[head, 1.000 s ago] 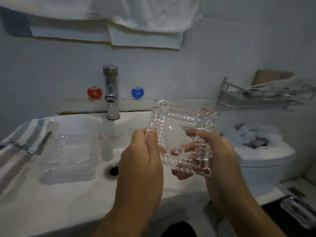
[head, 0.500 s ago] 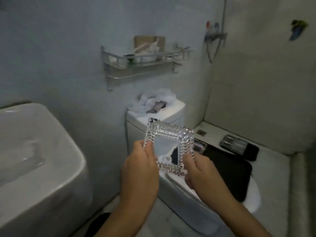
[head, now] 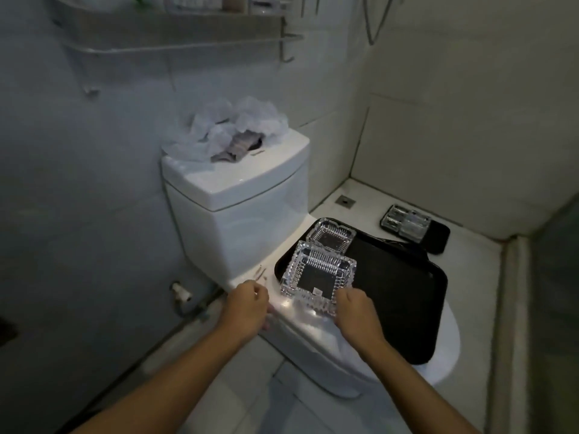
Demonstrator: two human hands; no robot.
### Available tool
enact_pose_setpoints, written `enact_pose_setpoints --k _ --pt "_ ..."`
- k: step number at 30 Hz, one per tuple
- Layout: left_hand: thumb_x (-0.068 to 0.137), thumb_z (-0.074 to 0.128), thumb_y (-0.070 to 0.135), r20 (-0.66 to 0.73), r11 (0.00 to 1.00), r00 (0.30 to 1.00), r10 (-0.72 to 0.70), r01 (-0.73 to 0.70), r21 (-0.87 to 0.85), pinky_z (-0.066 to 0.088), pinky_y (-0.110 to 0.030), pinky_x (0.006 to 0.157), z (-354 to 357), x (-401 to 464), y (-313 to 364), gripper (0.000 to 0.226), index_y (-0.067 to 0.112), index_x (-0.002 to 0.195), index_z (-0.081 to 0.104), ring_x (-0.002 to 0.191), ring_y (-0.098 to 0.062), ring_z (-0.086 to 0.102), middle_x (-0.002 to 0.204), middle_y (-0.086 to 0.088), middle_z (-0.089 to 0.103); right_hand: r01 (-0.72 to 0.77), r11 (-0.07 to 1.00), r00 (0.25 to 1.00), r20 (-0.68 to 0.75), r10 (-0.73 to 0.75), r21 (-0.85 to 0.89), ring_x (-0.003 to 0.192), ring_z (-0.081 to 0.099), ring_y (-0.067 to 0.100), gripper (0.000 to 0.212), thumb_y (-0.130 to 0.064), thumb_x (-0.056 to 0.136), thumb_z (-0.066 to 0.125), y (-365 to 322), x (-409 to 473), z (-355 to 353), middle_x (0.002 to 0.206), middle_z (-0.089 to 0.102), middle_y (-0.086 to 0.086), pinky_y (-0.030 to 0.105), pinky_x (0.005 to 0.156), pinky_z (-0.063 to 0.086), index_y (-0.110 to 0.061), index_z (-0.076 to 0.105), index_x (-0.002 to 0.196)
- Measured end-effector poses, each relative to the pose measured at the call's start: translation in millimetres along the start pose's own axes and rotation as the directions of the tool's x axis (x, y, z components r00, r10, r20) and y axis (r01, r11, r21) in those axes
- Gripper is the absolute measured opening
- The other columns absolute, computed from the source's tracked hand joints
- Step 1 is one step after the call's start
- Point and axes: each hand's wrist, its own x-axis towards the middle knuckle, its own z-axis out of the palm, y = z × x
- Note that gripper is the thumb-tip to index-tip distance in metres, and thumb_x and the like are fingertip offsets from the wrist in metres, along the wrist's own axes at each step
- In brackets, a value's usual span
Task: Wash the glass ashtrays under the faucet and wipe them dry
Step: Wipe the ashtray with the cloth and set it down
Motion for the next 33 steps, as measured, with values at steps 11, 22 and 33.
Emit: enact_pose_setpoints --k 11,22,33 --pt "0.103 0.048 0.021 -0.043 0.992 0.998 -0.047 0.041 -0.122 0.057 -0.035 0.059 31.6 89.7 -31.7 0.016 0.016 0.117 0.055 0.058 -0.028 0.063 0.089 -0.019 0.071 -0.068 0.970 0.998 -0.004 0.069 -0.234 0.101 0.063 0.037 0.029 -0.005 0.102 0.035 -0.7 58.0 29.9 0.110 0.064 0.025 0.036 0.077 0.045 0.001 0.062 0.094" --pt "0.101 0.055 0.018 -0.038 0.988 0.999 -0.022 0.016 -0.151 0.057 -0.032 0.063 55.0 108.5 -34.5 0.033 -0.003 0.079 0.066 0.051 -0.025 0.065 0.063 -0.012 0.073 -0.087 0.939 0.996 -0.045 0.077 -0.332 0.103 0.063 0.035 0.029 -0.003 0.102 0.033 5.6 74.0 41.9 0.113 0.064 0.021 0.036 0.079 0.047 0.003 0.062 0.104" --pt "0.102 0.053 0.013 -0.006 0.989 0.999 -0.041 0.040 -0.142 0.058 -0.036 0.065 52.5 111.3 -33.0 0.029 -0.009 0.085 0.062 0.051 -0.024 0.062 0.068 -0.019 0.072 -0.165 0.924 0.984 -0.123 0.130 -0.346 0.108 0.064 0.036 0.039 -0.013 0.105 0.031 -3.3 78.5 48.0 0.117 0.067 0.021 0.041 0.092 0.053 0.003 0.064 0.116"
